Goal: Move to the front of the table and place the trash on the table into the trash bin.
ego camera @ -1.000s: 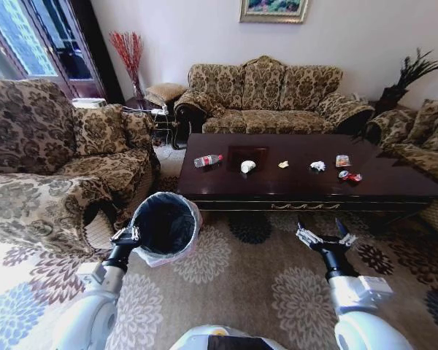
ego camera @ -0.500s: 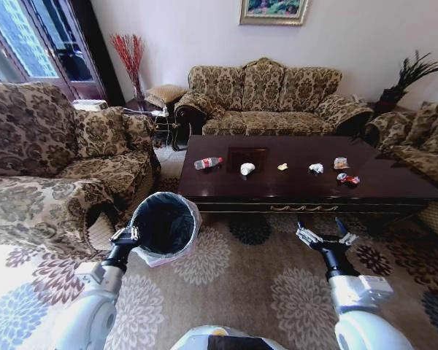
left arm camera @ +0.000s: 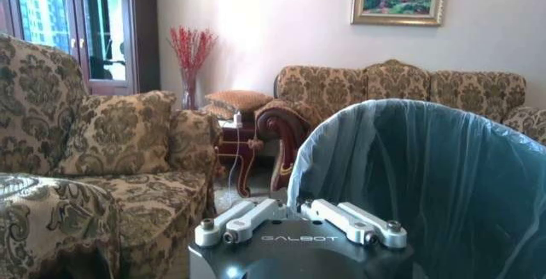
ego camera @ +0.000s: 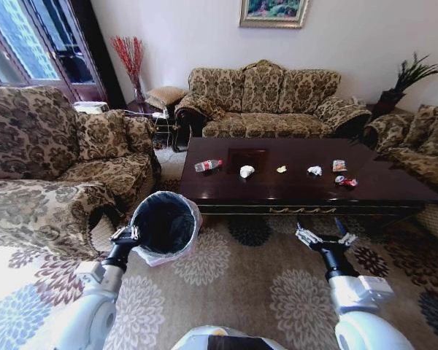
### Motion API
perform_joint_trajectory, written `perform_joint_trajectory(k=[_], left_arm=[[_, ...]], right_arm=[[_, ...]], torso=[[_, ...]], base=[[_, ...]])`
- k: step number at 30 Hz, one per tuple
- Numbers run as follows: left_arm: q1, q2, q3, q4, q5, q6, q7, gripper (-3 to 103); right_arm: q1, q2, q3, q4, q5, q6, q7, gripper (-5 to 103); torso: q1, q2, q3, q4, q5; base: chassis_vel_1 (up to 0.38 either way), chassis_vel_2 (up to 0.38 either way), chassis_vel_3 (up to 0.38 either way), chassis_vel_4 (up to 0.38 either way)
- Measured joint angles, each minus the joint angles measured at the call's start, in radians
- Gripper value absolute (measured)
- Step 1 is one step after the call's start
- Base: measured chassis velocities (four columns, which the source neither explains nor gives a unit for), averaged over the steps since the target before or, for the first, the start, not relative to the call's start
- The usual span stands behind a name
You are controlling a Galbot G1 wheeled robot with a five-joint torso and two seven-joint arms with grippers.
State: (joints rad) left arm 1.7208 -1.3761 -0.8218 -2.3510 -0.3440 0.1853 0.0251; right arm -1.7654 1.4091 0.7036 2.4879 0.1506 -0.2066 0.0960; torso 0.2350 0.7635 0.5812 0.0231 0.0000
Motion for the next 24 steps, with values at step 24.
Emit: perform_joint_trajectory(k=[24], left_arm=[[-0.006,0.002,-0.009,0.0,-0.009,0.001,0.003,3]], right_arm=[[-0.003,0.003,0.003,0.008,-0.007,0.0,-0.01,100]], torso=[[0.046,0.105,0.06,0.0,0.0]], base=[[0.0,0.0,0.0,0.0]])
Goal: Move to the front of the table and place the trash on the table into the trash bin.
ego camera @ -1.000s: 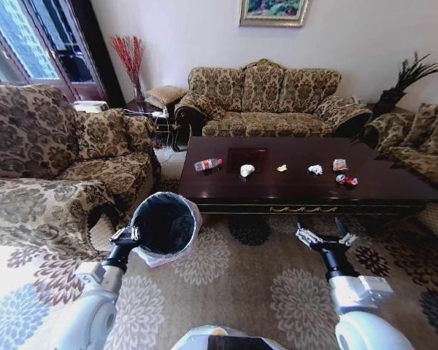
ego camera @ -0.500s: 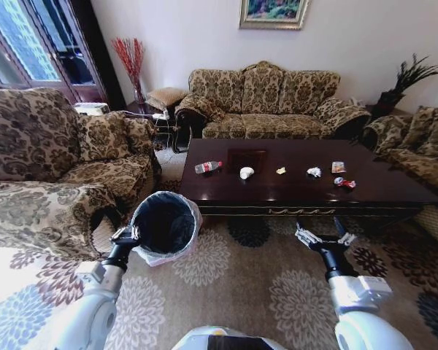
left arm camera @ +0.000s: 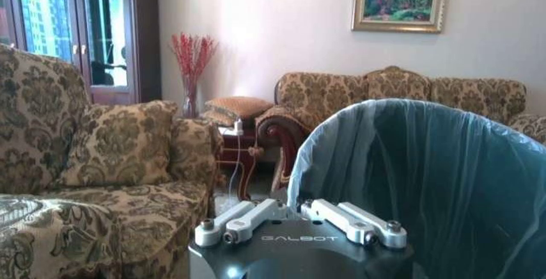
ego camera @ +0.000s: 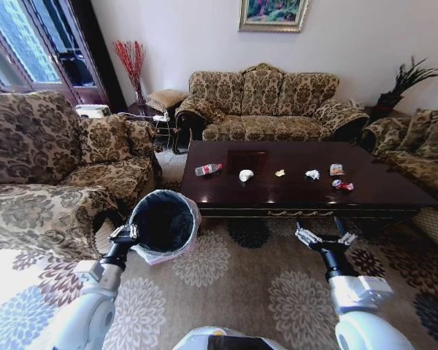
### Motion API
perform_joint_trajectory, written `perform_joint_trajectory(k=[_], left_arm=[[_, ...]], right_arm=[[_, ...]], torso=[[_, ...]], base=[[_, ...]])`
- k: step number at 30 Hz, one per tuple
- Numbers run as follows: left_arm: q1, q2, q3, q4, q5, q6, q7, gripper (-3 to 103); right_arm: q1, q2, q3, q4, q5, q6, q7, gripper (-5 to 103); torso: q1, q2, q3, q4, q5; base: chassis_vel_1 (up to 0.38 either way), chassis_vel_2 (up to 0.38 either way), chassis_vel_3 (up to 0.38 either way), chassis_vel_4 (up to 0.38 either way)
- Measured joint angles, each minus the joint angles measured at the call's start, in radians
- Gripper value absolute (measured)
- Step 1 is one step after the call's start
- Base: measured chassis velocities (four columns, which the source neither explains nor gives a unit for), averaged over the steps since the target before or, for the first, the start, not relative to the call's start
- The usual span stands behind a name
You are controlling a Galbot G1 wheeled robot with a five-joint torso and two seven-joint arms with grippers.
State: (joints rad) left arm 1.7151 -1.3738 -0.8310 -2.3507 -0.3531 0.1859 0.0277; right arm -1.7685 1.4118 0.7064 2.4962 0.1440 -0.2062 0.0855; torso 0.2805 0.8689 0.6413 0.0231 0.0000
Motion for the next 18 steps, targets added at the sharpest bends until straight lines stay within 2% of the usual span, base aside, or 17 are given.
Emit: perform_joint_trajectory(k=[18], left_arm=[[0.004,-0.003,-0.002,-0.003,0.0,-0.004,0.003,3]], right_arm=[[-0.003,0.005,0.0,0.002,-0.001,0.0,-0.001,100]], torso=[[0.036,0.08,0.044,-0.0001,0.0]], base=[[0.0,0.0,0.0,0.0]])
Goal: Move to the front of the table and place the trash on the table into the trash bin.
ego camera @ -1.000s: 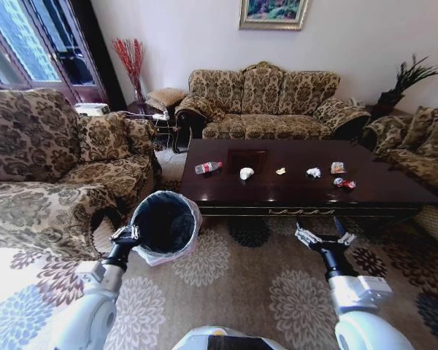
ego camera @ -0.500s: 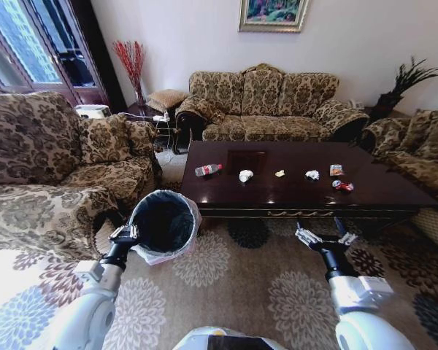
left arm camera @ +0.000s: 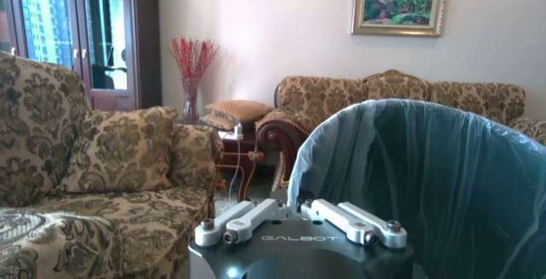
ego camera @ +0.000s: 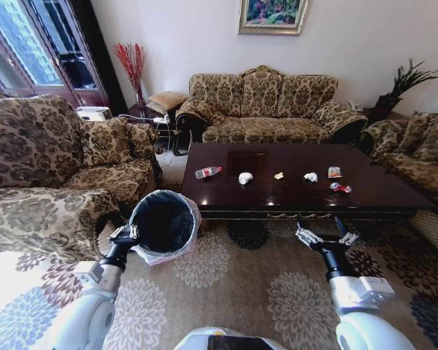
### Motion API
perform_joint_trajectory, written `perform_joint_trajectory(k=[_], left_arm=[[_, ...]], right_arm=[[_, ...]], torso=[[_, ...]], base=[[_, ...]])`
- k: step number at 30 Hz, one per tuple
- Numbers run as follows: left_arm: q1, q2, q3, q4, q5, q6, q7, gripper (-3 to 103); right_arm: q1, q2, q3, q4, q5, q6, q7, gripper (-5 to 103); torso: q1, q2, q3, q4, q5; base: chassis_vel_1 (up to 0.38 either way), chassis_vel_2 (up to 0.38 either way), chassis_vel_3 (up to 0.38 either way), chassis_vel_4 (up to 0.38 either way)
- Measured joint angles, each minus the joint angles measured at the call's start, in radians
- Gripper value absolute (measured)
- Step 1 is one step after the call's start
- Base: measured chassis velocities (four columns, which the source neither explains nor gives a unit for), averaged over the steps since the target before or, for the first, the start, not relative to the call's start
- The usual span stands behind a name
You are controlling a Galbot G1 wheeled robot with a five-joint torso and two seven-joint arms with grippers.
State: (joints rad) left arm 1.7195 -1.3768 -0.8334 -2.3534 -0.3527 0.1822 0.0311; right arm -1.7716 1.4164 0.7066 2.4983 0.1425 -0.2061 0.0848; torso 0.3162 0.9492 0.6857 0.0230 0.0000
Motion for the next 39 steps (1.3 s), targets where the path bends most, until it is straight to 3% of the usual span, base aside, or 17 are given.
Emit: perform_joint_trajectory(k=[39], left_arm=[[-0.003,-0.001,0.013,0.016,0.009,-0.003,0.001,3]], right_arm=[[-0.005,0.009,-0.006,-0.01,-0.032,0.018,-0.005,100]], torso=[[0.086,0.191,0.105,0.0001,0.0]], base=[[0.0,0.0,0.0,0.0]])
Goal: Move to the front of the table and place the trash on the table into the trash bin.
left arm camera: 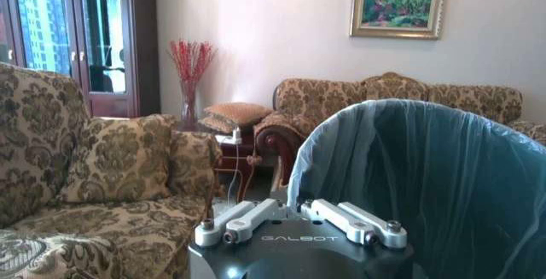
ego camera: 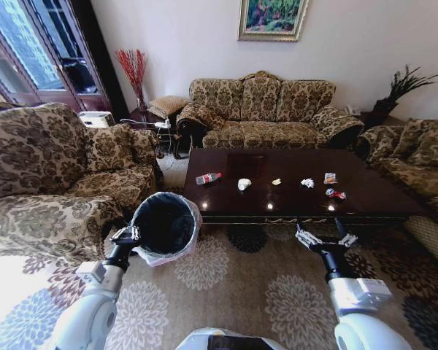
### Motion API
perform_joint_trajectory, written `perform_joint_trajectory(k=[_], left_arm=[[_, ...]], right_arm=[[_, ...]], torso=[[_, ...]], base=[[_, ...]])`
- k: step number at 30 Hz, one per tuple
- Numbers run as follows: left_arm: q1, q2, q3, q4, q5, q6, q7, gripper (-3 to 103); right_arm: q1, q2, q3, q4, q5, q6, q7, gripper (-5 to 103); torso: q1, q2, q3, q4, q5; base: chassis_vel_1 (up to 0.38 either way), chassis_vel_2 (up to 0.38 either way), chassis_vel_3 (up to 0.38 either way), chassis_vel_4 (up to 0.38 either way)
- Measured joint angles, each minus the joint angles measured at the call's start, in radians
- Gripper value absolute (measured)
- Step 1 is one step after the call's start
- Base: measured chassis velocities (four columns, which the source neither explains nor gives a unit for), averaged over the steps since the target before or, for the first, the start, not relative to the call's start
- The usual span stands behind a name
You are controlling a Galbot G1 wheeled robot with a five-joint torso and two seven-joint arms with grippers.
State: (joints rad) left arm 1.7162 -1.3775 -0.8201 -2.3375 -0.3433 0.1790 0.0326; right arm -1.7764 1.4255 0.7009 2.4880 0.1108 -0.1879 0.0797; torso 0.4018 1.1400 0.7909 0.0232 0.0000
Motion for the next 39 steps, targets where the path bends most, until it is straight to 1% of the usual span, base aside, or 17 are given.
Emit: perform_joint_trajectory(k=[9,10,13,17,22,29,36,37,39], left_arm=[[0.005,-0.005,0.011,-0.003,0.008,0.0,0.003,3],[0.005,-0.005,0.011,-0.003,0.008,0.0,0.003,3],[0.005,-0.005,0.024,-0.005,0.008,-0.013,-0.006,3],[0.004,-0.005,0.027,-0.007,0.008,-0.018,-0.008,3],[0.005,-0.004,0.025,-0.001,0.009,-0.027,-0.006,3],[0.006,-0.005,0.025,0.002,0.01,-0.026,-0.01,3],[0.003,-0.004,0.029,0.008,0.015,-0.022,-0.018,3],[0.001,-0.004,0.032,0.009,0.02,-0.022,-0.019,3],[0.0,-0.005,0.039,0.01,0.031,-0.019,-0.024,3]], right_arm=[[0.002,-0.001,-0.002,-0.002,0.0,0.0,-0.001,100],[0.002,-0.001,-0.002,-0.002,0.0,0.0,-0.001,100],[0.004,0.001,-0.001,-0.005,0.006,0.0,-0.008,100],[0.009,0.006,0.003,-0.009,0.035,0.0,-0.009,100],[0.007,0.009,0.008,-0.016,0.06,0.01,-0.01,100],[0.001,0.013,0.008,-0.021,0.067,0.017,-0.02,100],[0.001,0.015,0.009,-0.023,0.067,0.027,-0.022,100],[0.001,0.015,0.01,-0.023,0.067,0.028,-0.022,100],[0.0,0.014,0.011,-0.023,0.066,0.028,-0.022,100]], torso=[[0.022,0.051,0.028,0.0,0.0],[0.022,0.051,0.028,0.0,0.0],[0.032,0.073,0.041,-0.0001,0.0],[0.036,0.081,0.046,0.0,0.0],[0.036,0.083,0.047,0.0,0.0],[0.035,0.08,0.045,0.0,0.0],[0.034,0.076,0.043,0.0,-0.0001],[0.034,0.075,0.043,-0.0003,0.0],[0.033,0.075,0.042,0.0,0.0001]], base=[[0.0,0.0,0.0,0.0],[0.0,0.0,0.0,0.0],[0.0,0.0,0.0,0.0],[0.0,0.0,0.0,0.0],[0.0,0.0,0.0,0.0],[-0.045,0.043,0.037,-0.049],[-0.188,0.191,0.179,-0.193],[-0.224,0.239,0.273,-0.243],[-0.273,0.262,0.275,-0.297]])
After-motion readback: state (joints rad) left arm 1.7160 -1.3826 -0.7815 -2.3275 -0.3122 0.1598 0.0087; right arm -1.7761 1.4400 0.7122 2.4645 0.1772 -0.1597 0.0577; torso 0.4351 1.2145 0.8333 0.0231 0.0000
